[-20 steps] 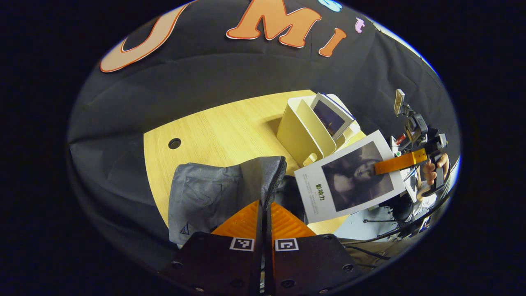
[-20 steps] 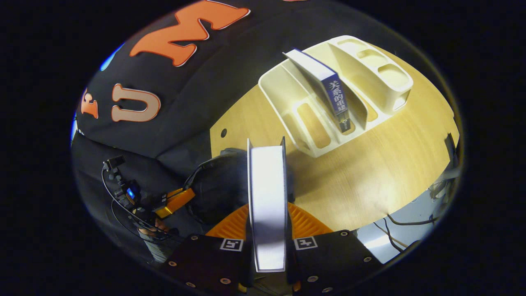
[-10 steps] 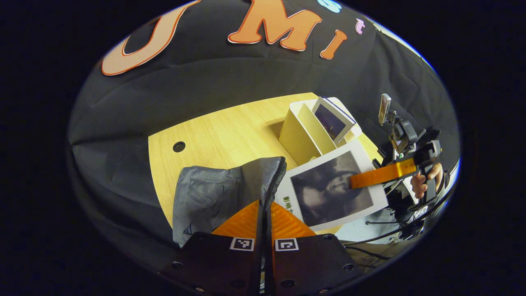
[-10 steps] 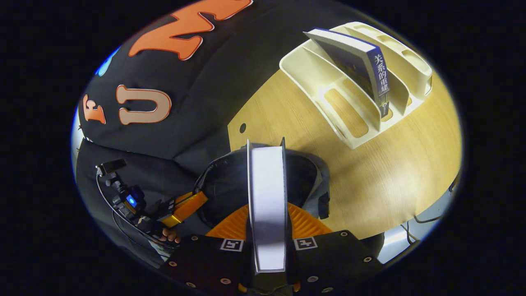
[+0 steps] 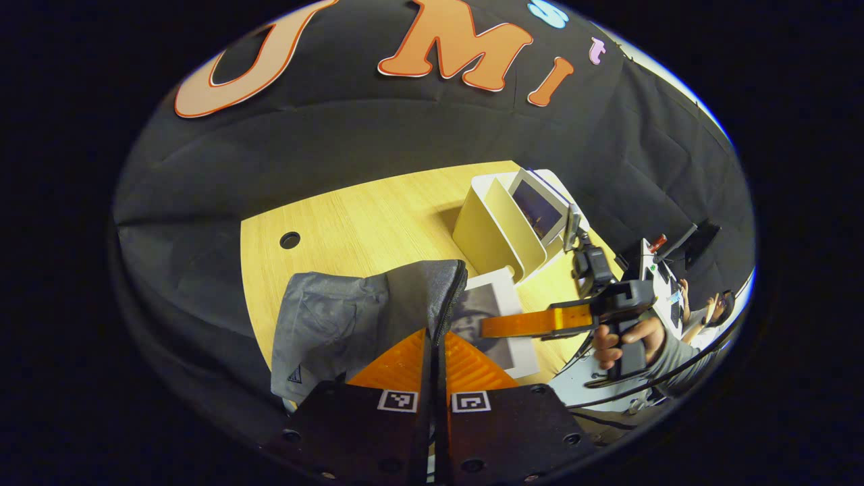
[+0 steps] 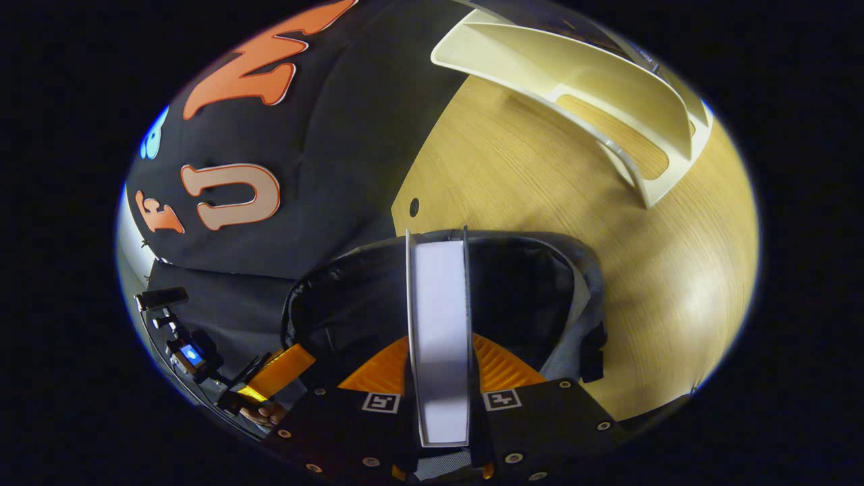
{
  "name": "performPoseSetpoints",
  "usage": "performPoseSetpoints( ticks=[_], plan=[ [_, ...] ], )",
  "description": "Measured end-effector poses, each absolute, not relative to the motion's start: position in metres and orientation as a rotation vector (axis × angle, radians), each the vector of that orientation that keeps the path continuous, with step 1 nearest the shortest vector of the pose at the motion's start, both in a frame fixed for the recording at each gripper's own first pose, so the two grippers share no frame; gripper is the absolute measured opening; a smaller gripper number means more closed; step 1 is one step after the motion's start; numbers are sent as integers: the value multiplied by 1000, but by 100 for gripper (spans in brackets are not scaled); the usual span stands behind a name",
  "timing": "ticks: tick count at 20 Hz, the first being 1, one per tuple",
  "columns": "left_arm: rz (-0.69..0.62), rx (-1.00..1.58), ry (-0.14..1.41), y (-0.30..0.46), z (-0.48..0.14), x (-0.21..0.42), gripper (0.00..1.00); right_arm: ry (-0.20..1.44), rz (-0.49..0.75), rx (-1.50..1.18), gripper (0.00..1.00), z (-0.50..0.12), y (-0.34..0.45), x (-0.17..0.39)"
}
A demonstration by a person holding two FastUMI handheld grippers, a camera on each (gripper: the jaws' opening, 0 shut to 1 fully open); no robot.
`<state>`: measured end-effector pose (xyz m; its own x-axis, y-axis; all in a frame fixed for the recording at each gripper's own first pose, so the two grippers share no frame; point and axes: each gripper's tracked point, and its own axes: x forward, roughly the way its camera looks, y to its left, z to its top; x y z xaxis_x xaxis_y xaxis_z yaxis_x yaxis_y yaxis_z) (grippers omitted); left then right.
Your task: Open the schoolbag, grab two books from the bookshelf and put them into the schoolbag.
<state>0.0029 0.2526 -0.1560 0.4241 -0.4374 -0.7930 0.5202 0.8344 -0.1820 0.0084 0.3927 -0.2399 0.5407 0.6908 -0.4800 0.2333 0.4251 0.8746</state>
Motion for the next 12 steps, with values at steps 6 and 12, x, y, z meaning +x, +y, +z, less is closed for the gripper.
performPoseSetpoints(
  ticks=[6,12],
  plan=[
    [-624,66,966,240,-156,-6,4,958,320,1184,19,-273,428,22],
    [-630,76,953,240,-159,-3,4,1016,268,1153,37,-289,442,19]
  ],
)
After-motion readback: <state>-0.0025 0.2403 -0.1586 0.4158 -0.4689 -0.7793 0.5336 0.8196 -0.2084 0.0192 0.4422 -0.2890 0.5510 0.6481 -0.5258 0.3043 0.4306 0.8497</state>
